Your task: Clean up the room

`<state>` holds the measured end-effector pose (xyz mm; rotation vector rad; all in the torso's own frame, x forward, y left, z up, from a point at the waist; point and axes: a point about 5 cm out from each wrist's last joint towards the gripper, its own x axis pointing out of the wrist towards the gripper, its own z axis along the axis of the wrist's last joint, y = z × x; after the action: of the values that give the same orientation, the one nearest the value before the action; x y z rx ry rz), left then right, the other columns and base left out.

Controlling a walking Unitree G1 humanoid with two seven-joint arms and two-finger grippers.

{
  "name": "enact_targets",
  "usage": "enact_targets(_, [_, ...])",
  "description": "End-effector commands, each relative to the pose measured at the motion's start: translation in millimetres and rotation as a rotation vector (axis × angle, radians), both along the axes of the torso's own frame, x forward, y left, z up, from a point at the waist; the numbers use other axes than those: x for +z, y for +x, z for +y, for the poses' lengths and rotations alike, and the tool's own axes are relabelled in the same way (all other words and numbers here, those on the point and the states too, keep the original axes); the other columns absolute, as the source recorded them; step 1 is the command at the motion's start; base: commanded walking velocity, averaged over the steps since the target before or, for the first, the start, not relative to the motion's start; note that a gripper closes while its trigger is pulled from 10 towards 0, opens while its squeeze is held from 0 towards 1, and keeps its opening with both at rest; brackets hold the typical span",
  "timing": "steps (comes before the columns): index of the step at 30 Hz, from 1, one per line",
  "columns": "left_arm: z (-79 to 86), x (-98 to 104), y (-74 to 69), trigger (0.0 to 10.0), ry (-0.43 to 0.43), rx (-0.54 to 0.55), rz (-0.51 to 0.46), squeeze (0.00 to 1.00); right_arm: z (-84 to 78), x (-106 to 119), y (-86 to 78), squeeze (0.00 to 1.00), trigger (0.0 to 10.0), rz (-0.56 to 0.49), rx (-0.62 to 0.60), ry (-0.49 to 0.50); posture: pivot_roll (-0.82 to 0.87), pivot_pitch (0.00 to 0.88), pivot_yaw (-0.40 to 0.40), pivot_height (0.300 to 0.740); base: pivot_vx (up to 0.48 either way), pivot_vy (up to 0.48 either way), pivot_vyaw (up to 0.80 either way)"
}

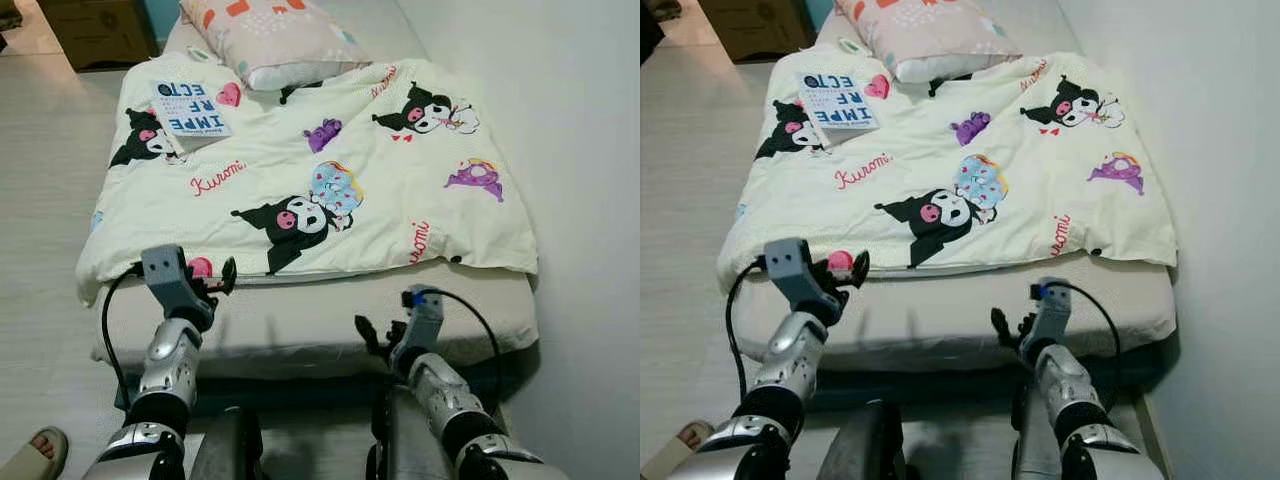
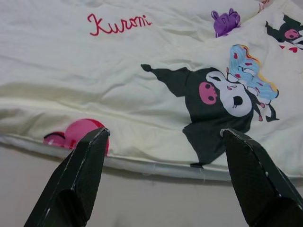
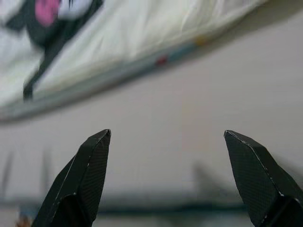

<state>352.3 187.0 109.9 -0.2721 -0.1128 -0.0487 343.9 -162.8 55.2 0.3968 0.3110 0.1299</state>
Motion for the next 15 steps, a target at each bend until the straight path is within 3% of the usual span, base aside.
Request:
enact_targets(1, [7.9,0.0,-0.4,10.0,-0.005,0.013,0.014,0.00,-6.4,1.4,0.9,0.00,10.0,0.005,-0.036,0.049,-0.03,0.339,0.001,0.559,0.000,0.000,0.00])
enact_targets(8, [8.8,11.5,4.9,10.0,-0.038,0.019,-0.019,0.00,-12.9,17.9,11.5,0.00,10.0,-0.041,-0.071,0.109,-0.03,0.347,-0.001,0.540,0.000,0.000,0.00])
enact_targets(11, [8.3,17.3,7.6,10.0,-0.138,0.027,-0.030,0.00,-16.1,31.5,19.6,0.00,10.0,-0.077,-0.088,0.181,-0.02,0.356,0.003,0.526,0.000,0.000,0.00])
enact_targets(15, [8.9,18.8,8.5,10.0,-0.209,0.032,-0.028,0.00,-17.2,37.3,23.1,0.00,10.0,-0.090,-0.099,0.219,-0.01,0.364,0.002,0.516,0.000,0.000,0.00])
